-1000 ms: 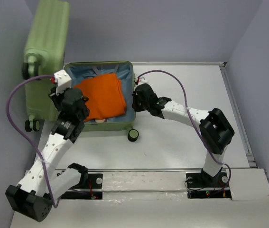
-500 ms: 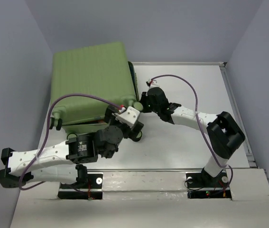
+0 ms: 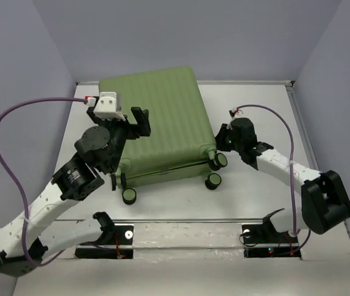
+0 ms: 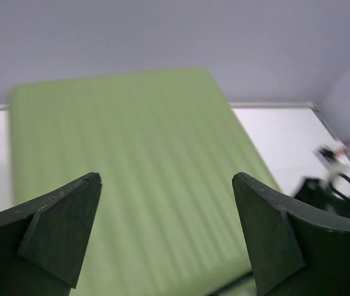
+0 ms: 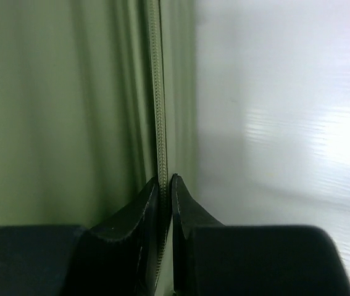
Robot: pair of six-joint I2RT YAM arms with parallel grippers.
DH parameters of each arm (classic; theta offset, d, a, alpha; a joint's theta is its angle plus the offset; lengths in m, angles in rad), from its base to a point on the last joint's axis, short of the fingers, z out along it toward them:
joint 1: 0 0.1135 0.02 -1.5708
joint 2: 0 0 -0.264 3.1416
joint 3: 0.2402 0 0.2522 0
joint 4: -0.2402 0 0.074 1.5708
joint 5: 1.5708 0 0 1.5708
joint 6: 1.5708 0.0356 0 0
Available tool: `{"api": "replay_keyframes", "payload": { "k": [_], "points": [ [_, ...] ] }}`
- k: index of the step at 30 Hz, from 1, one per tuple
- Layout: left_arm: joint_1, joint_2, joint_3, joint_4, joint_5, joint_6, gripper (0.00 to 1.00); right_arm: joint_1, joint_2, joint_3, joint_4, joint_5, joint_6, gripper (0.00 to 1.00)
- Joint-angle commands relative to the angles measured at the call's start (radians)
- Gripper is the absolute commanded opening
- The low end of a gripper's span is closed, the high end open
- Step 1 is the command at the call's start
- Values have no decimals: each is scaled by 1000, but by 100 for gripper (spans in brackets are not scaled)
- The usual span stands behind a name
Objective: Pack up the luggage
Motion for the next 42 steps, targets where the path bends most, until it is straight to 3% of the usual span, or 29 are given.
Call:
{"api": "replay_keyframes", "payload": {
  "k": [1,2,3,5,7,10,11,12,13,14,15,16,21,23,27,30,34,38,42],
  "points": [
    [348,70,78,29,212,-120,99,-170,-113,-9,-82,81,-71,17],
    [408,99,92,26,255,-132,99,-196,-113,-5,-90,69,-72,28],
    [464,166,112,22,297,-146,99,-231,-115,23,-101,68,-74,51],
    [625,237,173,18,414,-195,99,-231,-121,67,-173,94,-94,82],
    [772,344,219,29,527,-220,99,-231,-168,124,-222,106,-112,92],
    [877,496,331,46,623,-260,99,-231,-258,170,-268,83,-140,97],
    [938,537,395,48,652,-289,99,-231,-280,191,-279,72,-138,95],
    [968,620,428,49,683,-301,99,-231,-300,193,-282,48,-135,85],
    [992,662,495,51,742,-310,99,-202,-340,184,-273,-43,-128,69],
    [1027,708,526,51,764,-320,99,-167,-357,176,-265,-88,-125,29],
    [1057,796,564,49,782,-326,99,-121,-369,169,-257,-142,-123,13],
    [1069,840,645,37,816,-326,99,11,-388,153,-248,-149,-140,7],
    [1114,1112,895,-12,919,-298,99,337,-406,89,-302,-153,-200,7],
    [1144,1189,1004,-28,965,-295,99,401,-417,25,-349,-176,-198,7],
    [1169,1292,1119,35,1078,-337,99,433,-394,-43,-377,-161,-163,7],
    [1164,1440,1235,54,1160,-344,99,433,-339,-61,-380,-54,-143,7],
    [1128,1483,1206,213,1186,-282,99,433,-274,-37,-371,121,-108,7],
    [1095,1604,1301,221,1266,-254,99,433,-193,-14,-337,308,-83,7],
    [1074,1636,1244,236,1309,-246,95,395,-127,-2,-265,379,-57,7]
  ]
}}
